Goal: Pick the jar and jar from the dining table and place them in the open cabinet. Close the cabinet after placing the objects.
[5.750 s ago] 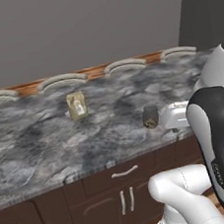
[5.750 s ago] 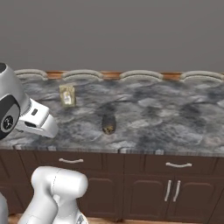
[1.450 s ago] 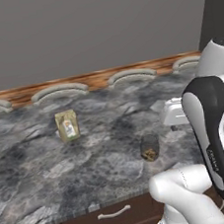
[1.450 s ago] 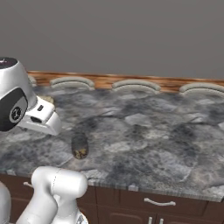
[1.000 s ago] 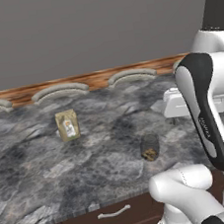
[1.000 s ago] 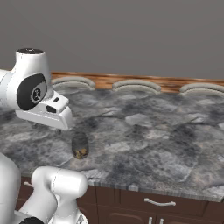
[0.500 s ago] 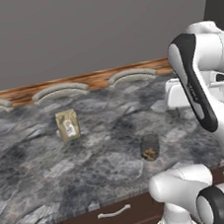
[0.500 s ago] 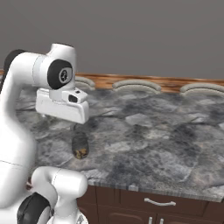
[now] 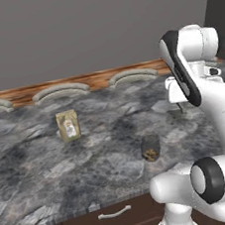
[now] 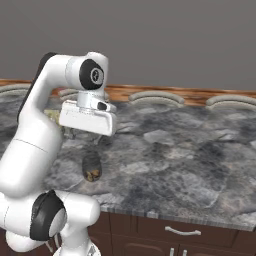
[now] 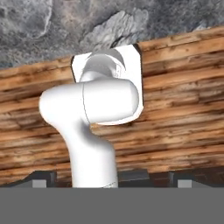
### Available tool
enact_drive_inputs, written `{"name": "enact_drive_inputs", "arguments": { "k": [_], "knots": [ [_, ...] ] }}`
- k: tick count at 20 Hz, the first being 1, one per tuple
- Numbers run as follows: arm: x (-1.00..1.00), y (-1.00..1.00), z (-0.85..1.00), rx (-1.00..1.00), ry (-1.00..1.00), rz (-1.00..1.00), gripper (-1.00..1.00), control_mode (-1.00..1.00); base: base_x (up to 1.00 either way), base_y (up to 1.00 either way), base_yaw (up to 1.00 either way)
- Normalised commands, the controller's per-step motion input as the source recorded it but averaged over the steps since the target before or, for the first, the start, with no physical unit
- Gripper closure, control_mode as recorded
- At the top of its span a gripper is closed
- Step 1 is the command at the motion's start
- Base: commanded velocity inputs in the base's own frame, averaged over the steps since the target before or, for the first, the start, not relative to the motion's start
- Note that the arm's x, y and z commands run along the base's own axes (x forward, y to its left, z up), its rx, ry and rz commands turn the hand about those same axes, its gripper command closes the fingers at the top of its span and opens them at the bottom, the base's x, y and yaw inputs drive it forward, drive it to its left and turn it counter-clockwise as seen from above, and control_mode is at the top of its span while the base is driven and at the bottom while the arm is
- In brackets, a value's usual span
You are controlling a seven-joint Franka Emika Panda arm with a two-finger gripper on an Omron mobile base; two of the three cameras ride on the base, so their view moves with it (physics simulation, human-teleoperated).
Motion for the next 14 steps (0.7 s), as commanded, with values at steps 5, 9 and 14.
{"name": "enact_drive_inputs", "arguments": {
  "k": [5,9,14],
  "knots": [
    [0.31,-0.18,-0.08,0.00,0.22,0.00,-1.00,-1.00,0.00,0.00,0.00],
    [0.32,-0.05,-0.07,0.00,0.20,0.02,-1.00,-1.00,0.00,0.00,0.00],
    [0.23,0.01,-0.06,0.02,0.13,0.07,-1.00,-1.00,0.00,0.00,0.00]
  ]
}}
